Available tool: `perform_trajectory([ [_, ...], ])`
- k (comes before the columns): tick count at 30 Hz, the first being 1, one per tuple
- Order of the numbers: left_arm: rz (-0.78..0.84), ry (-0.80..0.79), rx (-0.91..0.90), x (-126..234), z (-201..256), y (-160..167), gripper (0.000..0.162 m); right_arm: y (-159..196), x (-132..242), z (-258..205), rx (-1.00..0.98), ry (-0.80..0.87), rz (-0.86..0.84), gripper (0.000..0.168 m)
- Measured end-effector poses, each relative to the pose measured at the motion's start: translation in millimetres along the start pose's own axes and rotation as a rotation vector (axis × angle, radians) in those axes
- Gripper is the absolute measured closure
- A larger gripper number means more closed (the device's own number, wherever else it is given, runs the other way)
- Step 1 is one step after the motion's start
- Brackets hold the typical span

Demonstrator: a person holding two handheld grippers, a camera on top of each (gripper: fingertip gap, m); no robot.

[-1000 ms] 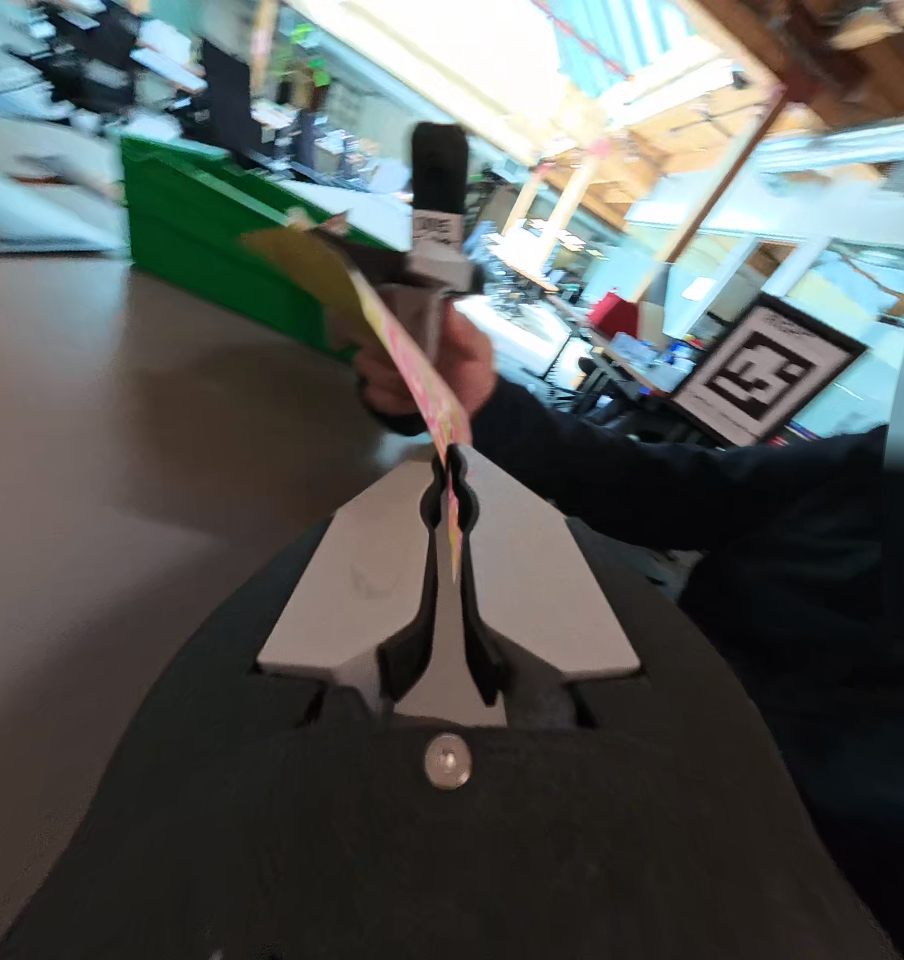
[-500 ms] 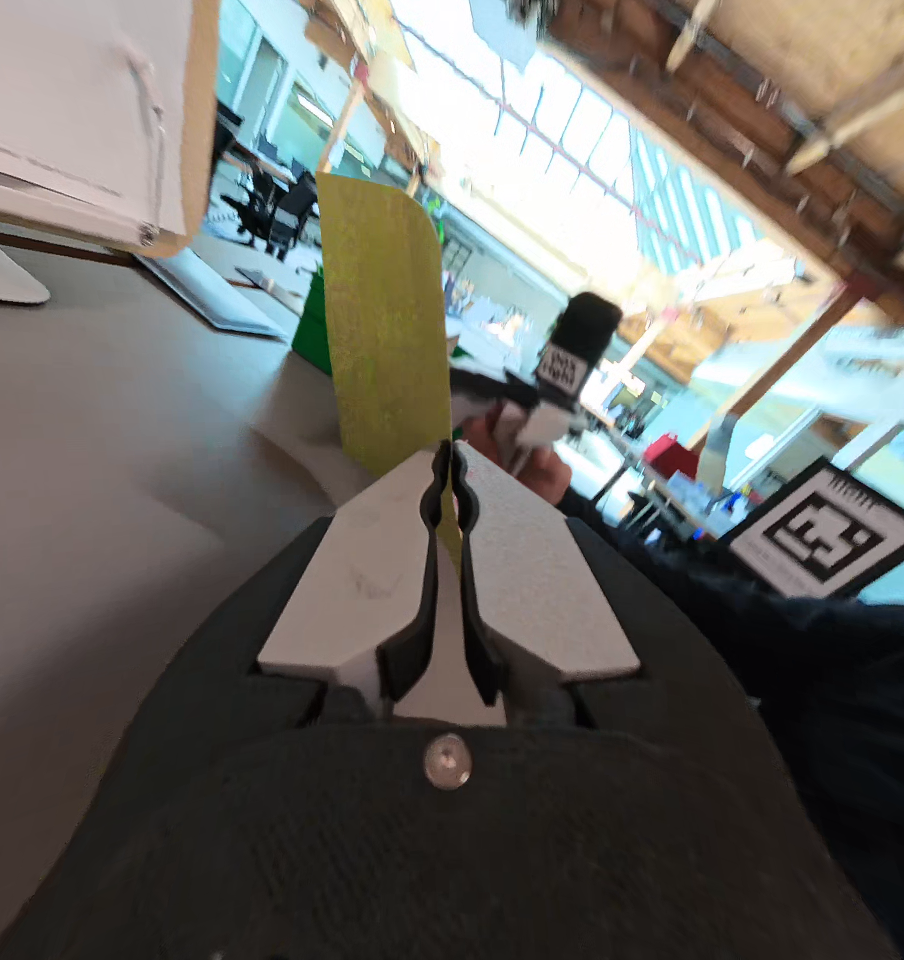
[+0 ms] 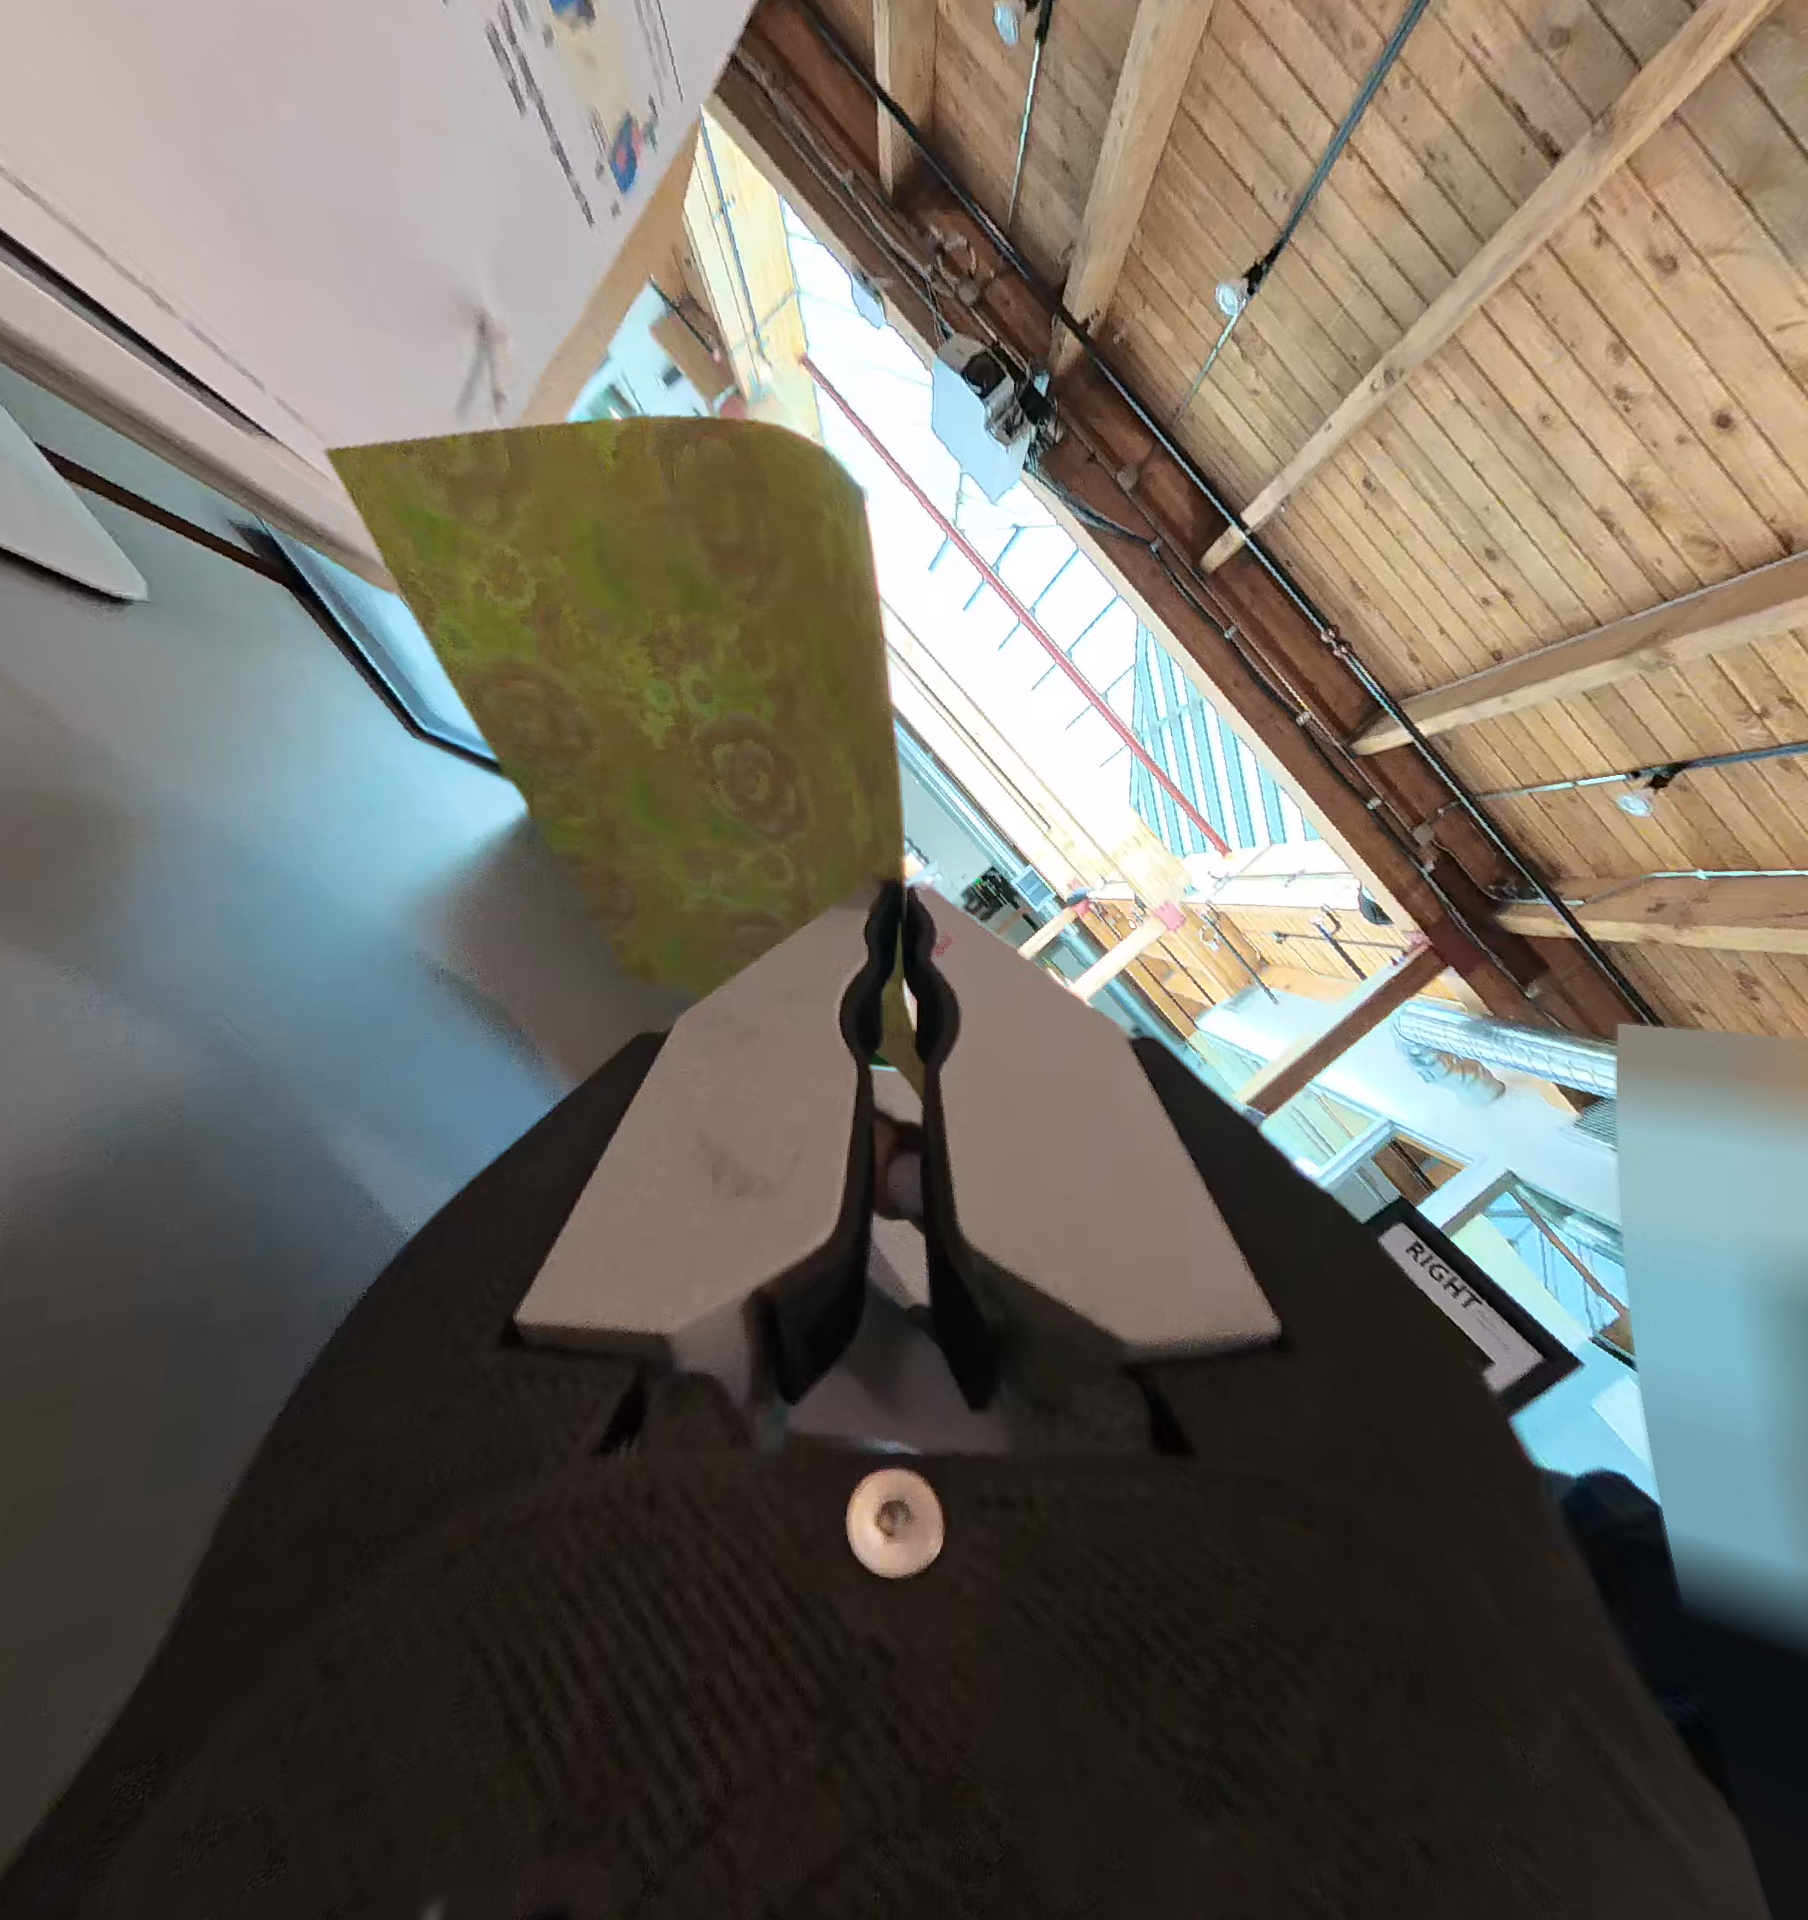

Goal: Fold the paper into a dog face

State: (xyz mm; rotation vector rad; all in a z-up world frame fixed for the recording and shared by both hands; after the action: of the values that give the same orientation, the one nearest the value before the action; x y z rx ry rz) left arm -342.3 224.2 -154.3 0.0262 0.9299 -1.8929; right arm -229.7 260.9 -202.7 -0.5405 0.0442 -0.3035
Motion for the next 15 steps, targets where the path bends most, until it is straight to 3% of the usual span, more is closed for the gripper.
perform_trajectory([
  [4, -0.054, 0.027, 0.040, -7.7, 1.6, 11.3, 0.162, -3.4, -4.3, 5.9, 0.039, 0.111, -0.028, 0.148],
  [8, -0.089, 0.023, 0.076, -12.6, -0.4, 19.1, 0.162, 5.7, -4.7, 19.4, -0.031, 0.142, -0.055, 0.132],
  [15, -0.149, -0.032, 0.074, -16.3, -7.6, 29.5, 0.162, 4.1, -0.6, 31.9, -0.003, 0.234, -0.046, 0.133],
])
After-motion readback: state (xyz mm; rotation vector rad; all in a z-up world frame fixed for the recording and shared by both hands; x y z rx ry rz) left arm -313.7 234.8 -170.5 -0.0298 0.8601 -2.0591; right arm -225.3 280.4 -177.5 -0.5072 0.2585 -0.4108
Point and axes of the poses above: each gripper's, where its closed fingertips meet, x back along the fingers, y out of its underside, z = x × y across the jaws, the point moved 4 cm from there along x, back along the fingers, and after that the axes turned 6 degrees about y, right-handed, at the moved point
